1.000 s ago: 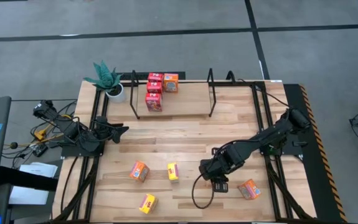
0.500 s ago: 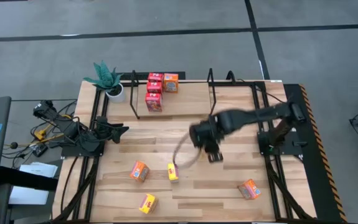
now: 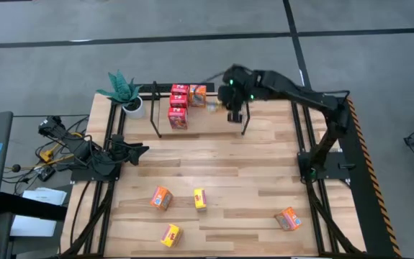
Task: Stack cereal on shelf
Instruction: Put the top right yellow cereal box on the shelf, then put the right orange cereal box on the shelf aligned with the other orange cereal box
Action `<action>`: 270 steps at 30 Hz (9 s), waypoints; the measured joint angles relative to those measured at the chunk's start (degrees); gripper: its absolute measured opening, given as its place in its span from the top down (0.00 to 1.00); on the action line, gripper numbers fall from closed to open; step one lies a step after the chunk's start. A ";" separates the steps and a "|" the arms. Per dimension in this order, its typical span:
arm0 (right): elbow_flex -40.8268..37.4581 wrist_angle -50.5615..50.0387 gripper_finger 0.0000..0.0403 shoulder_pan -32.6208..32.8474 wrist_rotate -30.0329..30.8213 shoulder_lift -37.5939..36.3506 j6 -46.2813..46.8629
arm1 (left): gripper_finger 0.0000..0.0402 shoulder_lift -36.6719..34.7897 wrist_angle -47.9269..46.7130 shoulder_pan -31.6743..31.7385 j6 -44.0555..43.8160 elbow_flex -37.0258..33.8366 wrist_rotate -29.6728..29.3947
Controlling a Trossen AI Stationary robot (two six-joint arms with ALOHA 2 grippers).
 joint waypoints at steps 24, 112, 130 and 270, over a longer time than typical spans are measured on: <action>23.35 -14.02 0.63 -12.63 -4.64 25.09 -13.49 | 0.29 0.02 -0.09 0.00 -7.23 0.00 -8.07; -28.19 -17.35 0.16 64.79 -16.42 -19.29 123.44 | 0.29 0.02 0.27 -0.02 1.47 -0.02 4.32; -31.12 -10.00 0.18 69.97 -14.91 -11.31 125.54 | 0.29 0.02 0.26 -0.02 1.74 0.00 4.18; 28.07 -17.29 0.72 3.45 -1.49 20.71 4.58 | 0.29 0.00 0.31 0.00 -8.19 0.02 -6.25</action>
